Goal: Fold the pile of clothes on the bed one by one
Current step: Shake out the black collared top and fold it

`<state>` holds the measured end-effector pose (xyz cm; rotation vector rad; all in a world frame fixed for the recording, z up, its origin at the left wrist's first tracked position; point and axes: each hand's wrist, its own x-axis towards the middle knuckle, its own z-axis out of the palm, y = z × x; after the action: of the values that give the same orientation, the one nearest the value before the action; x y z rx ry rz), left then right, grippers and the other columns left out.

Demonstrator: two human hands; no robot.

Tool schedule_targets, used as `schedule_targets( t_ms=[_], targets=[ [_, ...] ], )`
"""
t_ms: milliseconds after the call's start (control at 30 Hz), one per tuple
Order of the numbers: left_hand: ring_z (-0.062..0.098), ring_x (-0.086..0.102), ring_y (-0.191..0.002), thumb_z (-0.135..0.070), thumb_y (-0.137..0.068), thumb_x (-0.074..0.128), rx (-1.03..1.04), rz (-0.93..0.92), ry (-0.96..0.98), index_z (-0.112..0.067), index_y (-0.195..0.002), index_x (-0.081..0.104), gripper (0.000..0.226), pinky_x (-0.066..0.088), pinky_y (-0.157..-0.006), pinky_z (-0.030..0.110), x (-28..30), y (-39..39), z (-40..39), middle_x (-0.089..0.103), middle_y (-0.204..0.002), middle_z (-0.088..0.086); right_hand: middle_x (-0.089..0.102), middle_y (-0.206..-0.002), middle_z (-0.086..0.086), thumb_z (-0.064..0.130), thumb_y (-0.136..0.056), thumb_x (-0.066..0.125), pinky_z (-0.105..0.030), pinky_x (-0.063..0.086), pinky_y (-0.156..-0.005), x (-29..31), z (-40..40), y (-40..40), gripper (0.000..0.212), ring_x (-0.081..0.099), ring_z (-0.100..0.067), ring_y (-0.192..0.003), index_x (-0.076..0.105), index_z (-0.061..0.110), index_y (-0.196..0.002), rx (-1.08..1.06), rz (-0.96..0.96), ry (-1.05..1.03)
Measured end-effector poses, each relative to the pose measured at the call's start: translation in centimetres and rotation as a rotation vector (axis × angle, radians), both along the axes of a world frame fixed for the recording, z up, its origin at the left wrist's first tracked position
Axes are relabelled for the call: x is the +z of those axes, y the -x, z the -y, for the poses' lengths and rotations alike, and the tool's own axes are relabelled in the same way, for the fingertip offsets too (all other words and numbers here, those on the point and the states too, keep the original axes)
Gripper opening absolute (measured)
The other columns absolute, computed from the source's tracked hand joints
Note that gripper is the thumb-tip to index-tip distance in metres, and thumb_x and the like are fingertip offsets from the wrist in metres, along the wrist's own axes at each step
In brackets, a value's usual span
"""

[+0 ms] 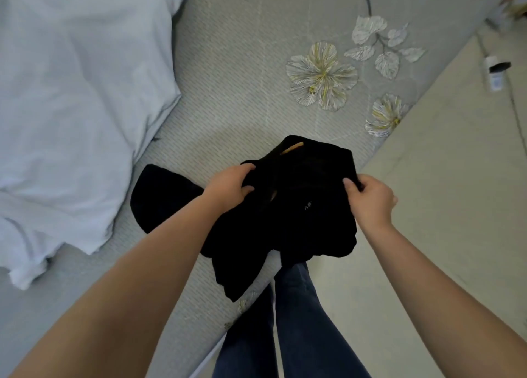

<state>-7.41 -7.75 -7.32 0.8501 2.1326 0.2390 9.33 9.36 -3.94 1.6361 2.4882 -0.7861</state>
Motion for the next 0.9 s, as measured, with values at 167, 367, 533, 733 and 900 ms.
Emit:
schedule_targets(
  t_ms=[167, 367, 533, 733, 900],
  targets=[
    [0.027, 0.055, -0.104, -0.016, -0.091, 0.053, 0.264, -0.008, -0.202, -0.004, -0.108, 0.062, 0.023, 0.037, -0.081, 0.025, 1.3, 0.7, -1.0, 0.063, -0.108, 0.013, 0.065, -0.105, -0.004, 0.039, -0.083, 0.062, -0.038, 0.033, -0.092, -0.2, -1.5, 0.8, 0.039, 0.059, -0.026, -0.099, 0.06, 0.013, -0.113, 0.006, 0.046, 0.217],
    [0.031, 0.057, -0.091, -0.015, -0.094, 0.046, 0.629, -0.208, -0.299, 0.001, -0.101, 0.057, 0.021, 0.03, -0.065, 0.021, 6.7, 2.8, 0.3, 0.062, -0.094, 0.021, 0.066, -0.09, -0.011, 0.021, -0.085, 0.057, -0.03, 0.019, -0.071, 1.4, 0.6, 1.4, 0.015, 0.059, -0.029, -0.092, 0.062, 0.011, -0.094, 0.21, 0.227, 0.129],
    [0.029, 0.052, -0.082, -0.02, -0.096, 0.039, 0.775, -0.475, -0.341, -0.001, -0.102, 0.05, 0.023, 0.033, -0.067, 0.032, 14.9, 5.0, 1.2, 0.059, -0.088, 0.017, 0.06, -0.072, -0.005, 0.012, -0.084, 0.053, -0.031, 0.004, -0.06, 9.4, -0.2, 8.3, 0.011, 0.057, -0.028, -0.076, 0.064, 0.011, -0.082, 0.369, -0.142, -0.164],
    [0.03, 0.046, -0.075, -0.018, -0.097, 0.035, 0.894, -0.745, -0.407, -0.006, -0.094, 0.044, 0.015, 0.027, -0.062, 0.031, 29.3, 9.8, 5.2, 0.05, -0.079, 0.012, 0.06, -0.097, -0.008, 0.014, -0.086, 0.05, -0.029, 0.006, -0.063, 23.1, 1.5, 18.4, 0.019, 0.051, -0.028, -0.092, 0.064, 0.015, -0.098, 0.549, -0.464, -0.33],
    [0.038, 0.051, -0.095, -0.014, -0.097, 0.034, 1.057, -0.965, -0.609, 0.001, -0.1, 0.045, 0.019, 0.028, -0.069, 0.036, 42.1, 11.3, 10.9, 0.054, -0.1, 0.027, 0.062, -0.101, -0.009, 0.018, -0.088, 0.049, -0.034, 0.021, -0.082, 34.4, 6.5, 24.0, 0.02, 0.051, -0.031, -0.101, 0.064, 0.017, -0.102, 0.645, -0.75, -0.116]
  ],
)
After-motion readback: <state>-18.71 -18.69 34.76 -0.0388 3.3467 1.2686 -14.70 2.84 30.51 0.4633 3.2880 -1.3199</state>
